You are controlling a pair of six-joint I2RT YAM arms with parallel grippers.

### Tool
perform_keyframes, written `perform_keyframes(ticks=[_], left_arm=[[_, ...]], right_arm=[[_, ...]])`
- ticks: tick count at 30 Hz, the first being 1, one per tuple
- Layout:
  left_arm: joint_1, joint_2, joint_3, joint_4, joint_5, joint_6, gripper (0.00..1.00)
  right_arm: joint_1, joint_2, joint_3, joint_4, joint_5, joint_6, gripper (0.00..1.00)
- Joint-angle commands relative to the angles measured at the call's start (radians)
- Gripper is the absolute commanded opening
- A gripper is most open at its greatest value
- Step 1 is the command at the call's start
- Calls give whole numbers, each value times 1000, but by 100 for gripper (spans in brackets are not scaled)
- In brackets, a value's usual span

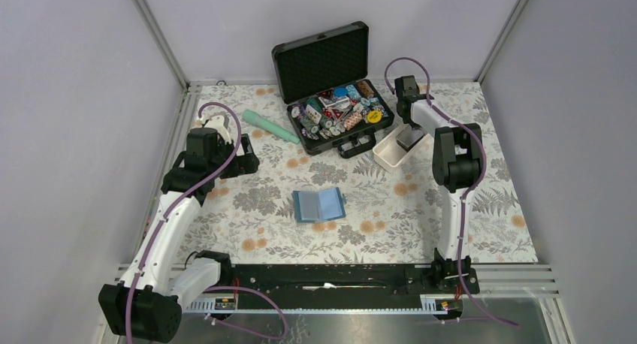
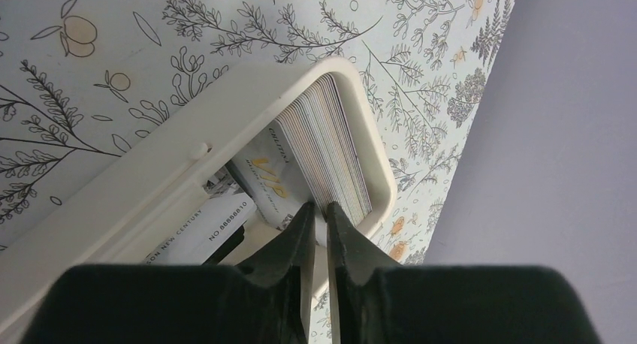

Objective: Put the credit cards into the card holder
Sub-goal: Pick up the credit card from the storage box.

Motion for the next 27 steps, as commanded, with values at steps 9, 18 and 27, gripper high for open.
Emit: perform_keyframes(ticks=[9, 18, 27], left_arm=[[5, -15, -2, 47, 12, 15, 99], [5, -17, -2, 47, 12, 15, 99], [5, -18, -3, 47, 12, 15, 99]], right_arm=[[-7, -10, 22, -2, -9, 5, 0], [-6, -33, 22, -2, -4, 5, 0], [-6, -68, 25, -2, -2, 5, 0]])
